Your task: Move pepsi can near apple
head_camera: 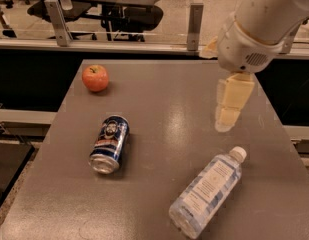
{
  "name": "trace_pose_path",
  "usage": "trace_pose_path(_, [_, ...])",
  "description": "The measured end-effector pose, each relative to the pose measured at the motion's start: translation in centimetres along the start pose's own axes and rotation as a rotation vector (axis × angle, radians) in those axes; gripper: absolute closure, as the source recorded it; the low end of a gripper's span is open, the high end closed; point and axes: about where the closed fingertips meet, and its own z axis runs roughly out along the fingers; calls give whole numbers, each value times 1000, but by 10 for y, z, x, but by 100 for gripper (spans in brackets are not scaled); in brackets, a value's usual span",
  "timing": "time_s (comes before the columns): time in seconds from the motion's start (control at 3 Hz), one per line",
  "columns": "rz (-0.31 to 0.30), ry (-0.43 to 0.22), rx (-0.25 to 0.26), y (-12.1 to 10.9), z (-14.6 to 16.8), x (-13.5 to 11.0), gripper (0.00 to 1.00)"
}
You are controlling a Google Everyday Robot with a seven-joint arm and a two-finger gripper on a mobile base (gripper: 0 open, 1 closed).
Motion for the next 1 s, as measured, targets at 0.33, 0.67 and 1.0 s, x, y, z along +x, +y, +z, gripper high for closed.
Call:
trace_pose_path(0.33, [-150, -59, -40, -7, 23, -41, 0])
trace_pose_path(0.67, [-320, -115, -82, -6, 42, -84, 0])
trace_pose_path(1.0, [-498, -162, -138, 6, 60, -123, 0])
